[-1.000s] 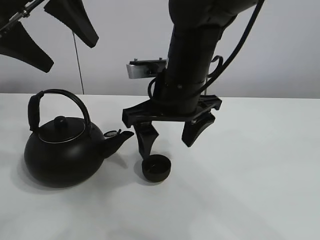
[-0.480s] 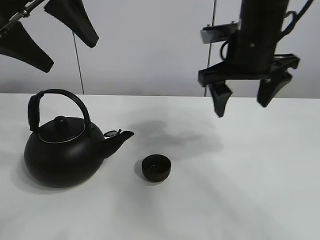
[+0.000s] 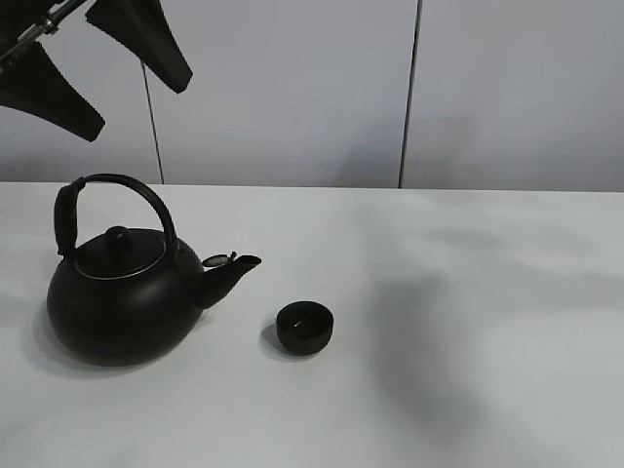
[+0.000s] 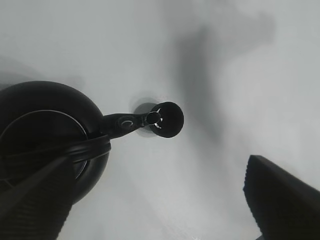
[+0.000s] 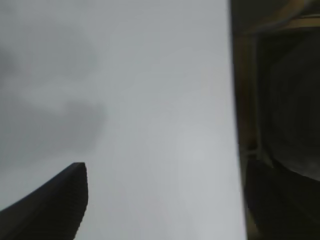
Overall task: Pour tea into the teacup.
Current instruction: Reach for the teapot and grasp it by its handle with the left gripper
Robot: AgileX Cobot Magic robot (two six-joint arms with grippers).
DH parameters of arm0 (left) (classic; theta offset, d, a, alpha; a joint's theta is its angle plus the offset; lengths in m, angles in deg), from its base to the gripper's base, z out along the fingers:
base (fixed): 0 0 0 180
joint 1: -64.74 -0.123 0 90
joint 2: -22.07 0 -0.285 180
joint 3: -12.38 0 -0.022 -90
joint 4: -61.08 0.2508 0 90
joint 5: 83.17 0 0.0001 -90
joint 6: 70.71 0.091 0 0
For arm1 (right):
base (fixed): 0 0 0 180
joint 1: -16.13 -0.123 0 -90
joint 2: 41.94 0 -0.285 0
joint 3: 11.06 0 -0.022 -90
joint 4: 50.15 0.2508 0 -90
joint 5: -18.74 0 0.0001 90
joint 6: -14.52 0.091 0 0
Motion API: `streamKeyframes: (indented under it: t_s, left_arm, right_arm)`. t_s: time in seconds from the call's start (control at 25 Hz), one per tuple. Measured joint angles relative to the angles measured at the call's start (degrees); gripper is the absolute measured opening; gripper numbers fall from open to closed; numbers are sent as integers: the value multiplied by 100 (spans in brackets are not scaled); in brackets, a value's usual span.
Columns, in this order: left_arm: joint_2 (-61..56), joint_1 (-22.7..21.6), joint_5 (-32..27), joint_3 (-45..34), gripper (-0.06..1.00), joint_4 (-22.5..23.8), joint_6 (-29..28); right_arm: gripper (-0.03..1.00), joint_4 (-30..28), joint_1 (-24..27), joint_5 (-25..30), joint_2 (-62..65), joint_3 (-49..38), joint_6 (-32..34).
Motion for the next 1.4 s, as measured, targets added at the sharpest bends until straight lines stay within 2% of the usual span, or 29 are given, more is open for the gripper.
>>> streamKeyframes:
  t_s: [0.16, 0.28, 0.52, 0.68, 0.88, 1.0, 1.2, 1.4]
  left_arm:
    - [0, 0, 0, 0, 66, 0, 0]
    - [0, 0, 0, 0, 66, 0, 0]
    - [0, 0, 0, 0, 66, 0, 0]
    - [0, 0, 0, 0, 66, 0, 0]
    - [0, 0, 0, 0, 66, 0, 0]
    - [0, 0, 0, 0, 66, 0, 0]
    - [0, 0, 0, 0, 66, 0, 0]
    - [0, 0, 0, 0, 66, 0, 0]
  right_arm:
    - [59, 82, 1117, 128, 1023, 0, -132]
    - [59, 336, 1368, 223, 1896, 0, -145]
    - [58, 1100, 871, 571, 3929, 0, -397]
    - [58, 1850, 498, 905, 5304, 5, -692]
    - [58, 2585, 428, 1200, 6644, -121, -933]
    - [58, 2661, 428, 1200, 7320, -712, -964]
    - [58, 2614, 428, 1200, 8133, -2417, -970]
    - [58, 2470, 428, 919, 8486, -3809, -977]
